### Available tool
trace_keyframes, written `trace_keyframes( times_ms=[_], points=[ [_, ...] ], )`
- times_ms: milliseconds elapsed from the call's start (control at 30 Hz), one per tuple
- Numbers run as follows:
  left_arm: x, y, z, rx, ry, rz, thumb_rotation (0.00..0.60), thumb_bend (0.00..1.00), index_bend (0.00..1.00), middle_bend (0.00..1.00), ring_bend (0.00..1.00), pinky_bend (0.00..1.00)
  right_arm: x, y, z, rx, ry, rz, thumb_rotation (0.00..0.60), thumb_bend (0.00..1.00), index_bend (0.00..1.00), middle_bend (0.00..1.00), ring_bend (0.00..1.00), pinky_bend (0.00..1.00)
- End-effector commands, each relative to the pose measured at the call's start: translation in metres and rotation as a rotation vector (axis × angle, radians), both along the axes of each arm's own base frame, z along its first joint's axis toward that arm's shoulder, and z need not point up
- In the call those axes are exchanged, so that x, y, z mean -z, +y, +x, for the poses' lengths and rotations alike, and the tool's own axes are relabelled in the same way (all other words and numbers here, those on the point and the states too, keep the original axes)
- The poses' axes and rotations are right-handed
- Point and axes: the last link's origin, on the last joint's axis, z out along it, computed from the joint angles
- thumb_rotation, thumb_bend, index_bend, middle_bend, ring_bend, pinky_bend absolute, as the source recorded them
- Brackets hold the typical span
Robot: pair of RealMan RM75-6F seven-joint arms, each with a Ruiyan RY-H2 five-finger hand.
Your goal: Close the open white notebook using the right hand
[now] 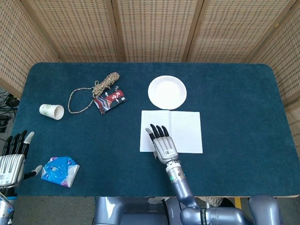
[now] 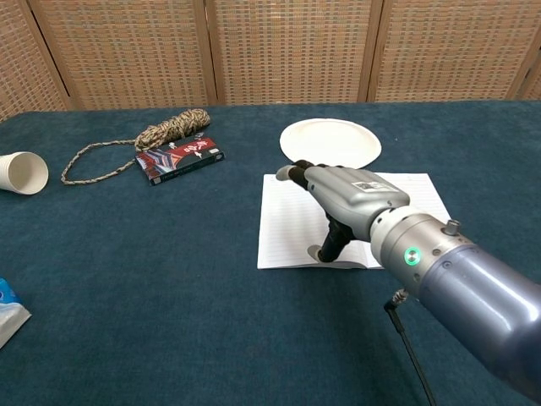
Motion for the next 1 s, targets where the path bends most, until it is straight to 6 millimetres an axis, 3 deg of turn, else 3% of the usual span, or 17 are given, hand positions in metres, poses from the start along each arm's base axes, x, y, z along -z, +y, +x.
trace_keyframes(
  times_ms=[33,533,1000],
  points=[
    [0.0,0.0,0.0,0.001,0.001,-0.002,0.6,0.08,0.0,0.0,0.0,0.0,0.004,0.001,-0.002,0.005,0.004,0.009,0.6,0.45,0.0,0.0,0.0,0.0],
    [0.002,0.001,-0.001,-0.006,-0.001,-0.008,0.6,0.08,0.0,0.0,0.0,0.0,0.017,0.001,-0.009,0.021,0.006,0.031,0.6,0.39,0.0,0.0,0.0,0.0],
    [0.001,0.001,-0.001,-0.009,-0.004,-0.006,0.6,0.08,0.0,0.0,0.0,0.0,0.022,-0.007,-0.011,0.026,0.015,0.019,0.6,0.38,0.0,0.0,0.0,0.0]
  ],
)
